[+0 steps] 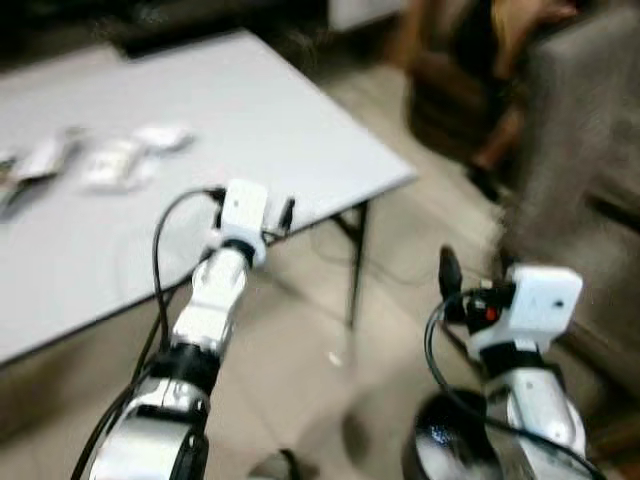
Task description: Picking trash to rubbish bin
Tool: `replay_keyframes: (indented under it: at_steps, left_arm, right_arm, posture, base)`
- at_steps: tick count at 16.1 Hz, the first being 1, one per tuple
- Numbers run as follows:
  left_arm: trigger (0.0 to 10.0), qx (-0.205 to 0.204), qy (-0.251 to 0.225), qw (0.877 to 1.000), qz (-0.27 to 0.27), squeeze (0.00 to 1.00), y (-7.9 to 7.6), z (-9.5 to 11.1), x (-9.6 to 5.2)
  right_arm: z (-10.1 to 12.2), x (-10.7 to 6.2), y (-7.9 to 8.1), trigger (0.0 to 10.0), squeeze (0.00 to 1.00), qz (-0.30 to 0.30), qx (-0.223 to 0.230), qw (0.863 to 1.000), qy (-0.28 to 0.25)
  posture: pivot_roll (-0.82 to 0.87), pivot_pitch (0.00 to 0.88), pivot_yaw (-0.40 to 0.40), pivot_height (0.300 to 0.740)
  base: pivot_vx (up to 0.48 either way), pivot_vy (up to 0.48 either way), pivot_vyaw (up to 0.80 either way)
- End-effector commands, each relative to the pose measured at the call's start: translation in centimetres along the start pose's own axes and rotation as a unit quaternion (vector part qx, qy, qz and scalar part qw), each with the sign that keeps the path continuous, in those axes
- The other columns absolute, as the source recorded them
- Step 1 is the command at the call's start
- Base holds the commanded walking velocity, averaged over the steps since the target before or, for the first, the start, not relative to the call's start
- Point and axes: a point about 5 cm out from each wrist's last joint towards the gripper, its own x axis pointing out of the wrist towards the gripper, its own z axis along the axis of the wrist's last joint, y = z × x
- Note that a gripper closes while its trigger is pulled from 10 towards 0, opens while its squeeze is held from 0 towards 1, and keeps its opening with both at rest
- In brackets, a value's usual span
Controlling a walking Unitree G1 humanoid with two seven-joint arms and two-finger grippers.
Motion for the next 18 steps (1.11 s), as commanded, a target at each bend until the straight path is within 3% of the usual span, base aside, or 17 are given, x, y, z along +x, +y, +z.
replay_keyframes:
  at_steps: [1,4,8,18]
  left_arm:
    - [10.0,-0.003,0.006,1.000,0.002,0.00,-0.32,-0.06,0.13]
    - [10.0,-0.001,0.009,1.000,0.003,0.00,-0.41,-0.08,0.26]
    - [10.0,-0.003,0.014,1.000,0.002,0.00,-0.51,-0.04,0.49]
    - [10.0,0.003,0.015,1.000,0.009,0.00,-0.12,0.11,0.74]
  right_arm:
    - [-0.07,-0.16,-0.45,10.0,0.00,-0.008,-0.001,1.000,0.005]
    - [-0.13,-0.16,-0.49,10.0,0.00,-0.009,0.003,1.000,0.007]
    - [-0.07,-0.02,-0.71,10.0,0.00,-0.017,0.015,1.000,0.006]
    - [-0.12,0.52,0.17,10.0,0.00,0.003,0.023,1.000,0.001]
  posture:
    - [0.05,0.111,0.015,0.740]
    - [0.05,0.111,0.017,0.740]
    - [0.05,0.111,0.018,0.740]
    - [0.07,0.107,0.022,0.740]
  base:
    - [0.000,0.000,0.80]
    - [0.000,0.000,0.80]
    - [0.000,0.061,0.00]
    - [0.000,0.422,0.00]
